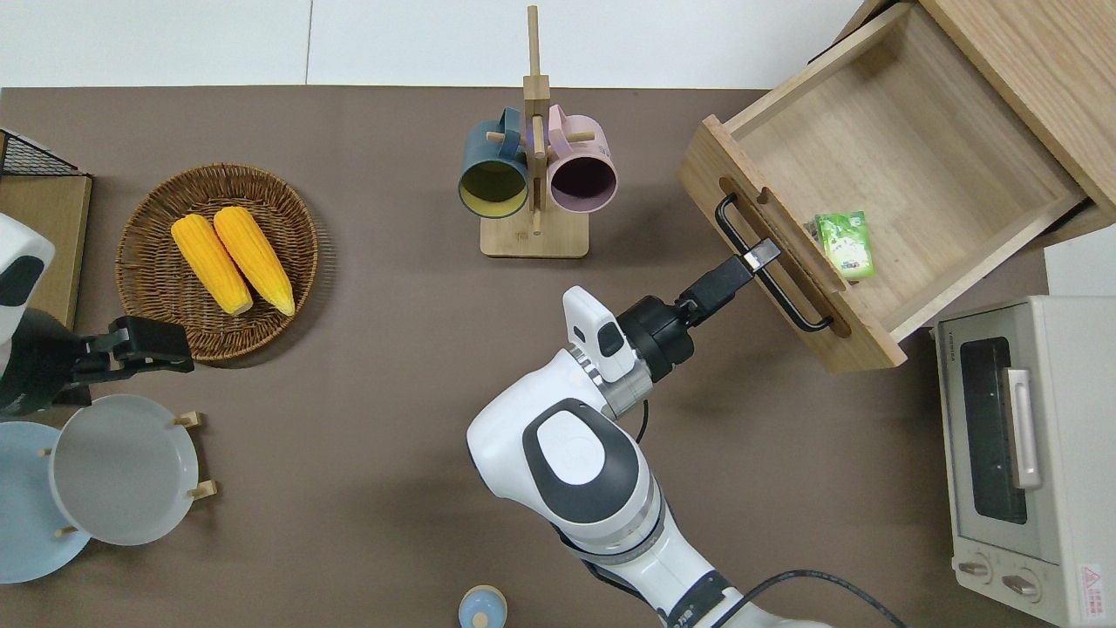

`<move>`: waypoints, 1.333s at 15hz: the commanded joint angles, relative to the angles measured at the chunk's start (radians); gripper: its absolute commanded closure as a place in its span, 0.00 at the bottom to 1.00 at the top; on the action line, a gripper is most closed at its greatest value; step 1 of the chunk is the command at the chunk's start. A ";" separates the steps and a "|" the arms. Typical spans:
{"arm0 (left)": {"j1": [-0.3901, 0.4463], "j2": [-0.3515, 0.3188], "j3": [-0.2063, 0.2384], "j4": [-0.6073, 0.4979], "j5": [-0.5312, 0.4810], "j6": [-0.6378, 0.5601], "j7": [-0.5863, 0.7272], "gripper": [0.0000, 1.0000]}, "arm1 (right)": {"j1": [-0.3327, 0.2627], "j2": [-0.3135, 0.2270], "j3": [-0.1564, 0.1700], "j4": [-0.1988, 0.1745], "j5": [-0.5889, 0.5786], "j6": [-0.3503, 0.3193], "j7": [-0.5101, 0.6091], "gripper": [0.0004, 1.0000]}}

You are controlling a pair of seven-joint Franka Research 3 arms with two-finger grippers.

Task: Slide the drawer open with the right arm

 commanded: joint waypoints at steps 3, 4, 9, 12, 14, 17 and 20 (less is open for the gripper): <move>0.000 -0.008 0.004 0.004 -0.001 -0.015 0.007 0.01 | 0.046 0.007 -0.002 0.124 0.149 0.006 -0.023 0.02; 0.000 -0.008 0.004 0.004 -0.001 -0.015 0.007 0.01 | 0.053 0.008 -0.002 0.152 0.182 0.006 -0.023 0.02; 0.000 -0.008 0.004 0.004 -0.001 -0.017 0.007 0.01 | 0.065 -0.010 0.001 0.296 0.434 0.006 -0.042 0.02; 0.000 -0.008 0.004 0.004 -0.001 -0.015 0.007 0.01 | 0.051 -0.041 -0.002 0.356 0.599 0.008 -0.043 0.02; 0.000 -0.008 0.004 0.004 -0.001 -0.015 0.007 0.01 | 0.021 -0.076 -0.008 0.379 0.716 0.011 -0.057 0.02; 0.000 -0.008 0.004 0.004 -0.001 -0.015 0.007 0.01 | -0.102 -0.178 -0.011 0.382 0.954 0.031 -0.134 0.02; 0.000 -0.008 0.004 0.004 -0.001 -0.015 0.007 0.01 | -0.179 -0.248 -0.083 0.381 1.165 0.031 -0.222 0.02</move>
